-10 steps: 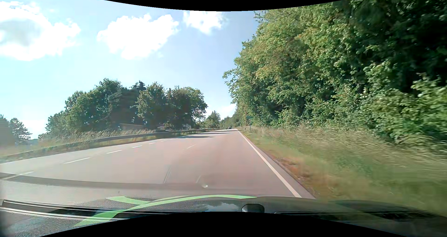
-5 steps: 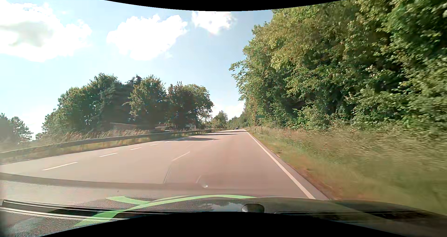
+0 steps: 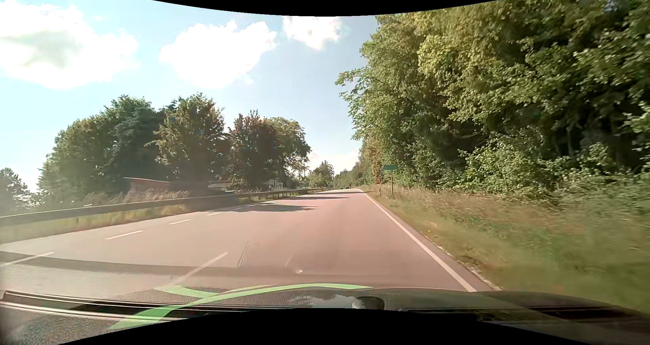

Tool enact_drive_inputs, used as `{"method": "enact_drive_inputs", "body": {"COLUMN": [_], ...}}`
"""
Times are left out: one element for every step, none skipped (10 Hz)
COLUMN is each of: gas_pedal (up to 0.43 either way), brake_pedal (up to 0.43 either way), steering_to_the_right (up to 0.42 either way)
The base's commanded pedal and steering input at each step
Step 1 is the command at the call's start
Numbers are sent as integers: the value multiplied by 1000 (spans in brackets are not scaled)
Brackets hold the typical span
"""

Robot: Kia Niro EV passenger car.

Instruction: Follow the waypoints while adhering to traffic rules and regulations

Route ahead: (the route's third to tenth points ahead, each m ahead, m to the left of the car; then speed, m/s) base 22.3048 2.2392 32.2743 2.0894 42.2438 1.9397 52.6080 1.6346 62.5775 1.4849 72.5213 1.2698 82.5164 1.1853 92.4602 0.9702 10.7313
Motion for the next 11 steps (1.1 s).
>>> {"method": "enact_drive_inputs", "body": {"gas_pedal": [480,480,480,480,480,480,480,449,409,409,409], "brake_pedal": [0,0,0,0,0,0,0,0,0,0,0], "steering_to_the_right": [5,5,5,5,5,4,4,4,4,4,4]}}
